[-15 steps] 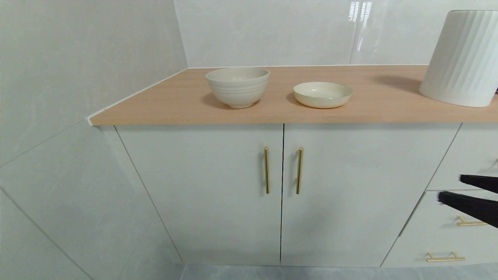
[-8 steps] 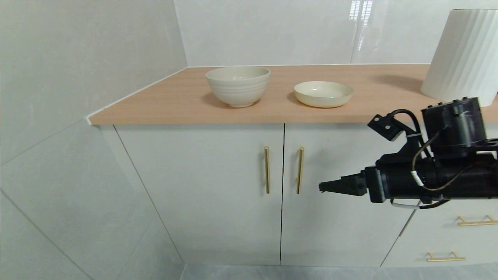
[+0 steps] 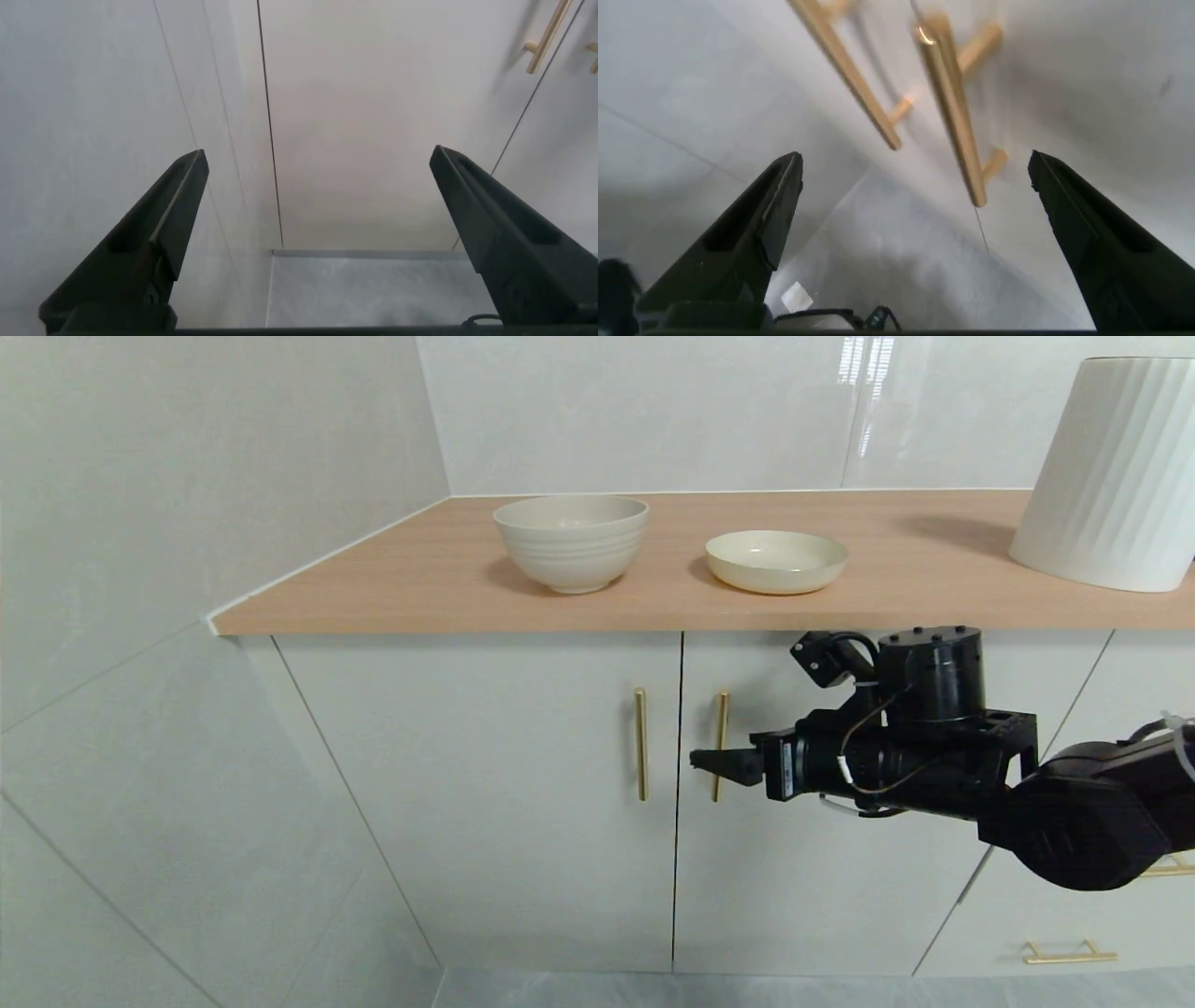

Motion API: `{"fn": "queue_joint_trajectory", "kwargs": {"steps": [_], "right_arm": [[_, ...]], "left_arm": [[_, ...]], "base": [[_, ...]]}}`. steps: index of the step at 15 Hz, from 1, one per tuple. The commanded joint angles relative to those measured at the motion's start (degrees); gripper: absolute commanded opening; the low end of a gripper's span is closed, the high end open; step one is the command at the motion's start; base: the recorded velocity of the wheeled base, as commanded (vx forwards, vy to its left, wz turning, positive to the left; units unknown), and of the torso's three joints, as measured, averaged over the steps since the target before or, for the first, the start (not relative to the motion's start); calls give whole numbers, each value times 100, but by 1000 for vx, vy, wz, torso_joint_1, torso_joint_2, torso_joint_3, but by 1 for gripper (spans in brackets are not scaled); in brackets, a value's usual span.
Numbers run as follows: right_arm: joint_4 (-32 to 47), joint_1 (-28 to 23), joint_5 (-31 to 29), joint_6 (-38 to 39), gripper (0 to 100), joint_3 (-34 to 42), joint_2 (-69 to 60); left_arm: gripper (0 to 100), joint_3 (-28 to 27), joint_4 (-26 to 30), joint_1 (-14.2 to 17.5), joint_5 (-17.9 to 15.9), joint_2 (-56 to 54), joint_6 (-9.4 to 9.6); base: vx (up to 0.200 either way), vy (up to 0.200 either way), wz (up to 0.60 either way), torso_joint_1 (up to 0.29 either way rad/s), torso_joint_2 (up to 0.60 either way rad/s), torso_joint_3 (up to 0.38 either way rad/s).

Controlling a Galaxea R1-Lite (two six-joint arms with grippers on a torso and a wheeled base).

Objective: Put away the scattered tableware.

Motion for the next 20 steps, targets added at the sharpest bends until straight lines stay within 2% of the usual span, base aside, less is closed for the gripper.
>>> {"fn": "queue_joint_trajectory", "kwargs": {"steps": [1, 4, 7, 11, 20], "right_arm": [[-179, 26, -123, 11, 100, -17, 355], [-311, 35, -123, 169, 100, -87, 434], [-882, 123, -132, 520, 100, -105, 645], [-1251, 316, -132, 591, 100, -105, 830], [-1339, 422, -79, 898, 100, 229, 540]], "left_arm": [[100, 1, 5, 6, -2, 0, 0], [100, 1, -4, 6, -2, 0, 0], [100, 1, -4, 6, -2, 0, 0], [100, 1, -4, 6, -2, 0, 0], [100, 1, -4, 6, -2, 0, 0]], "base": [[0, 0, 0, 0, 0, 0], [0, 0, 0, 0, 0, 0], [0, 0, 0, 0, 0, 0], [0, 0, 0, 0, 0, 0], [0, 0, 0, 0, 0, 0]]}}
